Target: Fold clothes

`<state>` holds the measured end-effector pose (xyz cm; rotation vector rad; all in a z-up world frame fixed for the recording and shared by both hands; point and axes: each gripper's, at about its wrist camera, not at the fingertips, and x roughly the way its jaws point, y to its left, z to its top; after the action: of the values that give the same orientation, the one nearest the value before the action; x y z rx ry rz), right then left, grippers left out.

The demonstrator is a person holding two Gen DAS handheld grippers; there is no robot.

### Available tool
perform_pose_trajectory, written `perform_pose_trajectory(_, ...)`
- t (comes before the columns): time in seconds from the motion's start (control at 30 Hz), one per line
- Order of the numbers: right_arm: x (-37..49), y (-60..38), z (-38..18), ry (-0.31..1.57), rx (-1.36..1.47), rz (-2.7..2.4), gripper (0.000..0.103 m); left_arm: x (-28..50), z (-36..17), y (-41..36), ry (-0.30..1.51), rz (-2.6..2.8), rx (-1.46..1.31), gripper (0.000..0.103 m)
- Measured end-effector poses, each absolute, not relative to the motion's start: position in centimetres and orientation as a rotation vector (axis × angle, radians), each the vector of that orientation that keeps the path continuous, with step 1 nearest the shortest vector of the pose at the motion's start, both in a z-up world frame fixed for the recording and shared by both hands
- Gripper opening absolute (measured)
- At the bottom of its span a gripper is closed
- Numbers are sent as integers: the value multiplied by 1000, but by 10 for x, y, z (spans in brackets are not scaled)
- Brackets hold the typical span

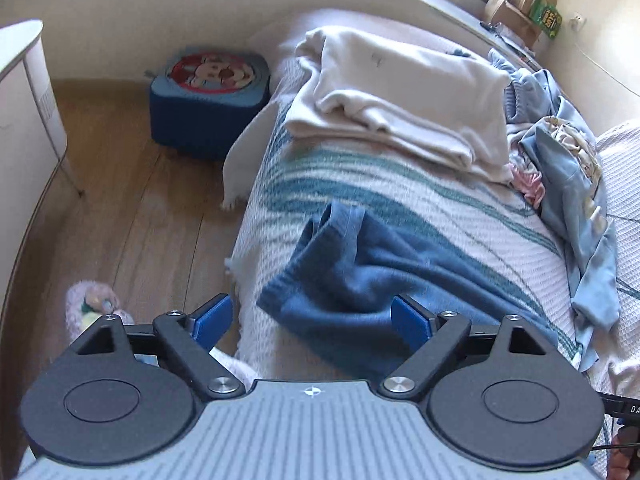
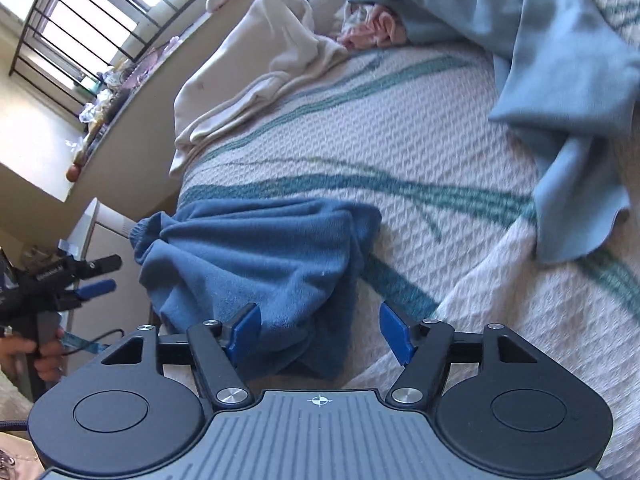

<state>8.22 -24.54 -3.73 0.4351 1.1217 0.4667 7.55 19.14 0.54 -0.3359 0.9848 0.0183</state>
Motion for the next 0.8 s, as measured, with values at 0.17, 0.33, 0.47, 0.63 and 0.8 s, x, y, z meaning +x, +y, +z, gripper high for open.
perform_pose_trajectory(0.17, 85, -238, -52, 1160, 469, 471, 70, 73, 4, 190, 980, 21, -343, 85)
perform_pose_trajectory(0.33, 86, -230, -56, 1159, 445, 471, 70, 70, 8, 192, 970, 31, -346, 86)
perform_pose_trajectory(0.47, 87, -232, -55, 1151, 449, 466, 70, 66, 8, 195, 972, 33, -370, 86)
perform_pose_trajectory(0.63, 87, -235, -54, 1146, 461, 455, 70, 64, 7, 196, 977, 36, -371, 86)
perform_pose_trajectory(0.8, 86, -235, -52, 1140, 461, 447, 70, 64, 4, 196, 984, 43, -366, 86)
